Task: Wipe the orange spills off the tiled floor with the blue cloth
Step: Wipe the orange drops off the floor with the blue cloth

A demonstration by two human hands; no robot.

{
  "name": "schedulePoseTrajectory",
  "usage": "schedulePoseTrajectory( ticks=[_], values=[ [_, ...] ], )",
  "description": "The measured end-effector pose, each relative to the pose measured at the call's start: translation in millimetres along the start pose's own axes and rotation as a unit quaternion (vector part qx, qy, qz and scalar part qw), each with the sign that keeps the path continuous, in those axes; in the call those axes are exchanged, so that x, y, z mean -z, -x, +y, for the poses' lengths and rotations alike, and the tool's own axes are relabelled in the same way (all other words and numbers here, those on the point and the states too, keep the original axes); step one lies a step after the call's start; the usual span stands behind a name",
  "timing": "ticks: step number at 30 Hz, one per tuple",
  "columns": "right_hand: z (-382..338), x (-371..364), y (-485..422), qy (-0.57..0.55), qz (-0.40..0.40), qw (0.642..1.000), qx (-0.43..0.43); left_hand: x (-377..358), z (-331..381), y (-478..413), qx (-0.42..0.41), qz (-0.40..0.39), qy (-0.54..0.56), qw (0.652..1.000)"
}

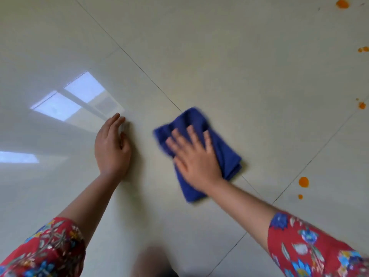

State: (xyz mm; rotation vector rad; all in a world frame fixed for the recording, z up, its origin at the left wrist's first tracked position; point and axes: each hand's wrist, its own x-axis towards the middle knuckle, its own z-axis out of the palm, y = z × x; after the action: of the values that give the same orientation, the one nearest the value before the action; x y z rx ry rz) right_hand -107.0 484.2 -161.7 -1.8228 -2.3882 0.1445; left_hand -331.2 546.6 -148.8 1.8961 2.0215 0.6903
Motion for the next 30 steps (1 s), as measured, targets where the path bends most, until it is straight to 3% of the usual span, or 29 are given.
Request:
schedulePoseTrajectory(
  ticks=[3,5,7,9,11,12,14,17,19,21,23,26,28,30],
  values=[
    [-15,-4,-3,-0.042,-0.054,0.981,0.184,-6,1,-1,0.036,0.032,0.038,0.998],
    [3,-4,-46,-0.049,-0.063,0.975,0.208,-10,8,-3,0.038,0.032,0.049,0.998],
    [37,-1,-94,-0.024,-0.032,0.991,0.124,-14,18,-10,0.022,0.016,0.053,0.998],
    [86,7,-123,0.006,-0.01,0.996,-0.085,-18,32,-21,-0.001,-0.006,0.055,0.998],
    [115,12,-123,-0.012,0.022,0.948,-0.318,-28,47,-38,-0.031,-0.024,0.056,0.998],
    [116,12,-116,-0.018,0.032,0.92,-0.391,-35,56,-48,-0.049,-0.031,0.054,0.997],
    [95,8,-90,0.019,0.05,0.926,-0.374,-51,75,-62,-0.08,-0.049,0.052,0.994],
    [85,4,-87,0.01,0.037,0.98,-0.195,-80,108,-77,-0.108,-0.085,0.06,0.989],
    [106,10,-123,-0.003,0.01,0.995,-0.097,-93,122,-81,-0.117,-0.105,0.046,0.986],
    [134,15,-164,0.006,-0.01,0.998,-0.054,-100,123,-79,-0.129,-0.124,-0.001,0.984],
    [175,19,-189,0.006,-0.024,0.994,-0.106,-100,120,-77,-0.157,-0.145,-0.034,0.976],
    [236,27,-163,0.007,0.018,0.965,-0.26,-100,119,-77,-0.208,-0.167,-0.066,0.962],
    [248,31,-115,0.024,0.049,0.936,-0.348,-103,121,-77,-0.224,-0.174,-0.075,0.956],
    [226,29,-64,0.05,0.049,0.932,-0.356,-102,121,-76,-0.228,-0.173,-0.079,0.955]
  ],
)
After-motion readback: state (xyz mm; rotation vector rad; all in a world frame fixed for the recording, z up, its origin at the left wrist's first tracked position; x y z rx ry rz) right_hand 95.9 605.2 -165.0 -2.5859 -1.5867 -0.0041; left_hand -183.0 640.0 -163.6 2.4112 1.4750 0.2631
